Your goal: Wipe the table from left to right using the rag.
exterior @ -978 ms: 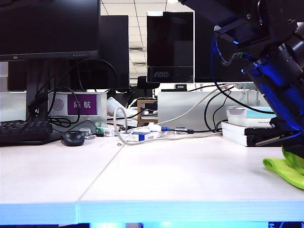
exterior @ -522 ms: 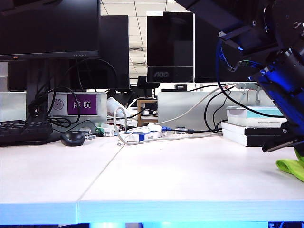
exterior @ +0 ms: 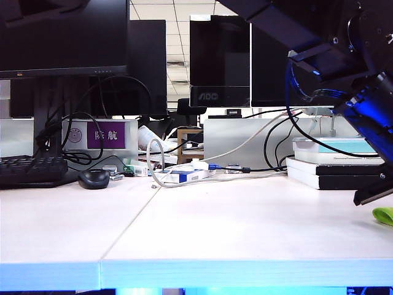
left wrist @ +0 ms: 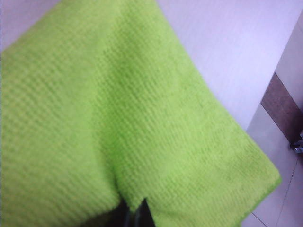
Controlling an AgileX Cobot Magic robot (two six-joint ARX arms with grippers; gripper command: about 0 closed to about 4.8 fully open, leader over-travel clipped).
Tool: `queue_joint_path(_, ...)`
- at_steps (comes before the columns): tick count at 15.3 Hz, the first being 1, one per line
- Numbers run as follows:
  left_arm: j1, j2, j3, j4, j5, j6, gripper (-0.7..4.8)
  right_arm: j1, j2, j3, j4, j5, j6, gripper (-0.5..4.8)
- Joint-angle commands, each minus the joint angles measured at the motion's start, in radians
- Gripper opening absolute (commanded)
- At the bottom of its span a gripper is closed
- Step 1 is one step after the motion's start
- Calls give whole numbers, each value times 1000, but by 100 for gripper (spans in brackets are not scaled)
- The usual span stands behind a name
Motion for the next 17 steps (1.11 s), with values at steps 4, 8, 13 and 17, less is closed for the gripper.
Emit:
queue_joint_path(4, -3, -2, 8, -5, 37, -1, 76, 0, -2, 3, 10, 2, 3, -2)
queue_joint_path(8, 2, -48, 8, -10, 47, -2, 245, 0, -2, 3, 11, 6, 0, -1)
queue_joint_path(13, 24, -144, 12, -18, 58, -8, 245, 0, -3, 5, 29, 5, -3, -1)
queue_joint_path(17, 50, -156, 119, -87, 76, -8, 245, 0, -27, 12, 71, 14, -3, -1)
